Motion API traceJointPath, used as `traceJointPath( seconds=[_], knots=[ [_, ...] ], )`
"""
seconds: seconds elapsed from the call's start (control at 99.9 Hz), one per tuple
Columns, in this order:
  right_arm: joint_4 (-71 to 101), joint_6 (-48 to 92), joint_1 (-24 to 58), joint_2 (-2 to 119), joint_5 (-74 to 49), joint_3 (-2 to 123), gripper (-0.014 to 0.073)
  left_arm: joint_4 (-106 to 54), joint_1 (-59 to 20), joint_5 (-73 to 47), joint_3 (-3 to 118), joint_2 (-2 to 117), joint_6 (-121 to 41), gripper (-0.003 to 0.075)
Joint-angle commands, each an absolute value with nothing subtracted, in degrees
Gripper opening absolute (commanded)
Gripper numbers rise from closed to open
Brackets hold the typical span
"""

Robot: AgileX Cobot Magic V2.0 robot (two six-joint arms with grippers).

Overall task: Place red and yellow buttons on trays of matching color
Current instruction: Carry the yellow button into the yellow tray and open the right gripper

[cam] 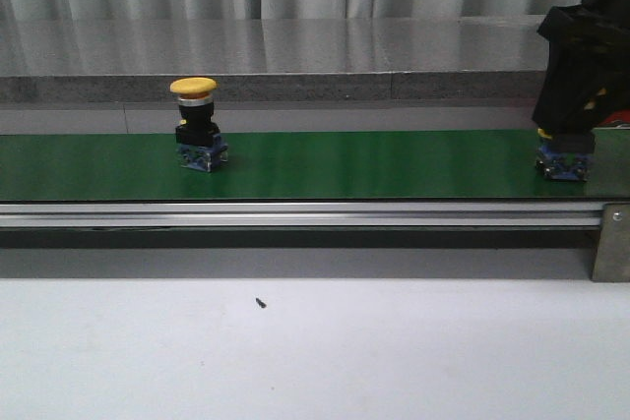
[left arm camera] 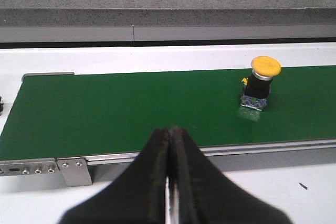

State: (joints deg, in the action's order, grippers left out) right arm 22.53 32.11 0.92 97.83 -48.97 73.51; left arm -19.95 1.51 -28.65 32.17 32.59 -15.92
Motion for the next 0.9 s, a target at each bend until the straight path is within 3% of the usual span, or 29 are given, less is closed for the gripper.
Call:
traceJointPath(
  seconds=[0.0,0.501,0.891],
  knots=[
    [23.9,32.3,0.7,95.3,-50.7,76.1,0.0225,-21.2,1.0,-24.5,33.8,32.6,-16.0,-0.0019],
    [11.0,20.3,-0.8,81.7,-60.1,74.9,0.0223,-21.2,1.0,-24.5,33.8,32.6,-16.0,-0.002],
    [11.2,19.7,-16.6,72.7,-54.7,55.3,0.0223,-21.2,1.0,-24.5,33.8,32.6,-16.0,-0.002]
  ],
)
